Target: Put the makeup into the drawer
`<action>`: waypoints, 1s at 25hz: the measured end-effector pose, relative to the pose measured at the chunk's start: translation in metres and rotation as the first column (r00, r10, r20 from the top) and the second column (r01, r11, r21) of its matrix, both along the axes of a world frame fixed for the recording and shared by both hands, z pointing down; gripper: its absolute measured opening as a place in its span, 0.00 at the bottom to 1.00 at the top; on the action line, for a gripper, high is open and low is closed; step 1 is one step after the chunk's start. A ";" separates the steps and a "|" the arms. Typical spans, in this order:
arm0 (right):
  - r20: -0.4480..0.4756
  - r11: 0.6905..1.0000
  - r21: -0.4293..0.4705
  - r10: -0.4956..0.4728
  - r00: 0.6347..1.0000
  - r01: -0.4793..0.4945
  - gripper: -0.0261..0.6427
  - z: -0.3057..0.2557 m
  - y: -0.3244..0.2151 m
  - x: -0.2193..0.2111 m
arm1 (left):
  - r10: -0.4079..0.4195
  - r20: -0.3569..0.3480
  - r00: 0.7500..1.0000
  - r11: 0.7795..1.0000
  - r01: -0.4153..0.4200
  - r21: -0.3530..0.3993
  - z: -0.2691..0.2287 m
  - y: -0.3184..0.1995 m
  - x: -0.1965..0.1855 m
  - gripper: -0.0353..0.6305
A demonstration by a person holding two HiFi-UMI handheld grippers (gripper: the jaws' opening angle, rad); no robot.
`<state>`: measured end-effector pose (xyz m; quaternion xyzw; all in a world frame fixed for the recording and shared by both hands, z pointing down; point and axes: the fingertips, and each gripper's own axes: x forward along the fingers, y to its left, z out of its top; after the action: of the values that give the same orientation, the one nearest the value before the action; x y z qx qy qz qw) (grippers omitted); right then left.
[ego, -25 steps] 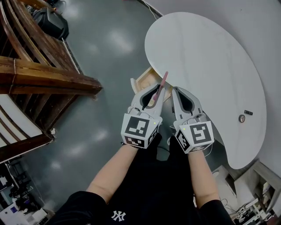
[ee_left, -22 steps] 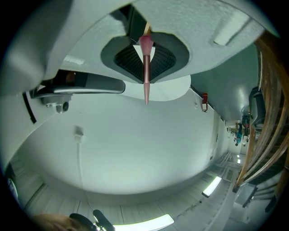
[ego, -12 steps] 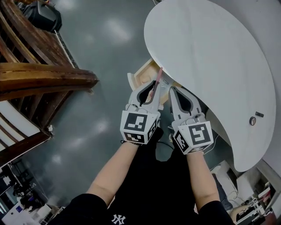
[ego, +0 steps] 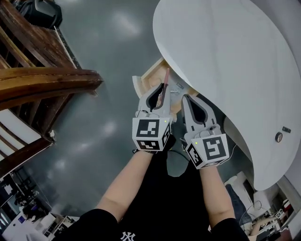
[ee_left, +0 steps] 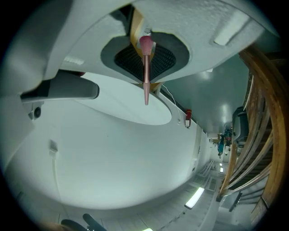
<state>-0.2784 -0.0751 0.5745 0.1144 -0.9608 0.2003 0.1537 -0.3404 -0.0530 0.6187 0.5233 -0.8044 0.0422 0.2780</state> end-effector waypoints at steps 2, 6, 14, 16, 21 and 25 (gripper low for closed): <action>0.002 1.000 -0.002 -0.011 1.000 0.011 0.06 0.008 0.002 -0.003 | -0.020 -0.013 1.000 1.000 0.019 -0.011 0.013 0.001 -0.002 0.13; -0.005 1.000 -0.009 -0.027 1.000 0.027 0.06 0.024 0.006 -0.007 | -0.050 -0.056 0.997 0.998 0.048 -0.026 0.035 0.000 -0.006 0.13; -0.007 1.000 -0.015 -0.018 1.000 0.018 0.06 0.044 0.005 -0.007 | -0.035 -0.078 0.996 0.998 0.030 -0.059 0.056 -0.014 -0.010 0.13; -0.008 1.000 -0.012 -0.014 1.000 0.014 0.06 0.046 0.002 -0.008 | -0.032 -0.080 0.996 0.997 0.026 -0.074 0.059 -0.017 -0.011 0.13; -0.004 1.000 -0.012 -0.013 1.000 0.013 0.06 0.049 -0.002 -0.013 | -0.078 -0.109 0.991 0.993 0.068 -0.098 0.067 -0.019 -0.019 0.13; 0.002 1.000 -0.010 -0.018 1.000 0.018 0.06 0.054 -0.005 -0.014 | -0.076 -0.103 0.992 0.991 0.065 -0.113 0.075 -0.027 -0.020 0.13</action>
<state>-0.2921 -0.0803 0.6284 0.1050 -0.9610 0.2037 0.1551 -0.3607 -0.0805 0.6936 0.4800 -0.8027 0.0482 0.3505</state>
